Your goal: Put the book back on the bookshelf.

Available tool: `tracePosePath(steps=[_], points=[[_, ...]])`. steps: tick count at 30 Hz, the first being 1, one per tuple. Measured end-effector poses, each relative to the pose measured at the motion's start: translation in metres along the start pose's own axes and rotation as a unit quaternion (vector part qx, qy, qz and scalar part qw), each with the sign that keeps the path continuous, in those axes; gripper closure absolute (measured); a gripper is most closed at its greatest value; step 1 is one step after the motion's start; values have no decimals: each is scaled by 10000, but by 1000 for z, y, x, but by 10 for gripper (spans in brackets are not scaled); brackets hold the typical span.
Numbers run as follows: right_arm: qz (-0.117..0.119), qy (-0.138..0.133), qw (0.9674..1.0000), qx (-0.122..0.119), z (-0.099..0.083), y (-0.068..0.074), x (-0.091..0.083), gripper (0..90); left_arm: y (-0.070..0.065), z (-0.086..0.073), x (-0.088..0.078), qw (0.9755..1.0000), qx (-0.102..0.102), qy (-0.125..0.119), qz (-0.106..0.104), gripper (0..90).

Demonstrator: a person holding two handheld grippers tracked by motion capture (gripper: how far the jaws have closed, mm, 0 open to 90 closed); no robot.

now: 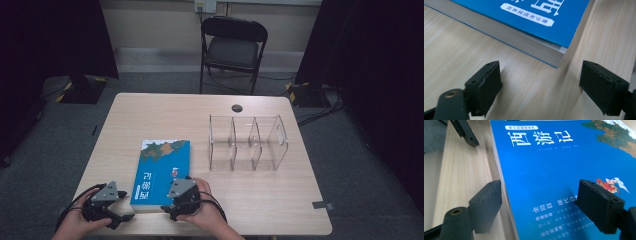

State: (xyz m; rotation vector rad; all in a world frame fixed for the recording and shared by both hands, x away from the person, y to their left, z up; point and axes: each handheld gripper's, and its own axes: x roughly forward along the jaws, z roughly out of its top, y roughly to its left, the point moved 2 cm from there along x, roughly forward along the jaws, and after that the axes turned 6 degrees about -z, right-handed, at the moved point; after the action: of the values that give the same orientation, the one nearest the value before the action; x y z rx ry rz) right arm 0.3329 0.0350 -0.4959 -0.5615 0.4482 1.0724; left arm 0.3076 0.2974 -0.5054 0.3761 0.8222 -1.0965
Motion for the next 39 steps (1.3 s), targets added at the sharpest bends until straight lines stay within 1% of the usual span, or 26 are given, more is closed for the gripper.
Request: tracePosePath(steps=[2,4,5,6,7,9,10,12,14,15,16,18,19,21,22,23,24,26,27,28,30,31,35,37,38,39], points=[[-154,16,9998,-132,0,3,2,198,-1,2,3,10000,0,-2,16,166],[-340,41,9987,-378,0,8,5,206,-3,5,5,10000,42,50,46,165],[-340,41,9987,-378,0,8,5,206,-3,5,5,10000,42,50,46,165],[-388,48,9981,-471,0,9,6,207,-4,7,6,9999,82,118,45,165],[-391,55,9982,-451,0,10,5,228,-4,8,7,9998,119,149,55,168],[-269,-18,9985,-482,1,9,3,293,-5,10,8,9997,145,180,34,166],[-219,-30,9991,-350,1,9,1,321,-4,12,10,9996,203,171,20,165],[-209,-29,9994,-274,2,10,-1,348,-3,13,11,9997,207,147,-9,164],[-209,-74,9996,-146,1,10,-2,363,-2,14,11,9997,177,144,21,165],[-196,-95,9997,-141,1,10,-2,375,-1,14,11,9997,194,156,26,165],[-159,-115,9998,-83,0,10,-3,388,-1,14,11,9996,186,180,57,165],[-143,-131,9998,4,1,9,-4,400,0,16,11,9998,156,101,83,165],[-114,-134,9998,70,1,9,-5,415,0,17,9,9997,198,99,84,165],[-37,-172,9996,236,1,6,-6,418,0,20,7,9998,180,-57,70,165],[-3,-189,9994,285,0,5,-6,418,0,21,6,9998,150,-109,117,168],[-3,-189,9994,285,0,5,-6,418,0,21,6,9998,150,-109,117,178],[5,-220,9993,303,0,5,-6,419,0,23,4,9997,103,-177,149,182],[-3,-228,9993,284,0,5,-6,419,1,23,3,9996,105,-199,165,185],[-15,-227,9994,253,0,6,-6,419,1,24,2,9994,93,-280,204,227],[-9,-224,9994,255,0,6,-6,419,1,24,2,9993,71,-281,227,242],[-3,-232,9993,282,-1,5,-6,419,2,24,2,9994,75,-232,243,240],[32,-253,9991,339,-1,5,-6,419,2,25,3,9995,54,-218,226,240],[0,-228,9993,302,-1,5,-6,418,2,25,4,9995,78,-190,223,239],[34,-248,9991,351,-1,5,-6,414,1,25,6,9996,88,-148,218,232],[48,-253,9990,372,-1,4,-6,411,1,24,7,9997,96,-63,221,227],[56,-262,9989,382,-2,4,-6,408,1,24,7,9997,96,-63,221,219]])
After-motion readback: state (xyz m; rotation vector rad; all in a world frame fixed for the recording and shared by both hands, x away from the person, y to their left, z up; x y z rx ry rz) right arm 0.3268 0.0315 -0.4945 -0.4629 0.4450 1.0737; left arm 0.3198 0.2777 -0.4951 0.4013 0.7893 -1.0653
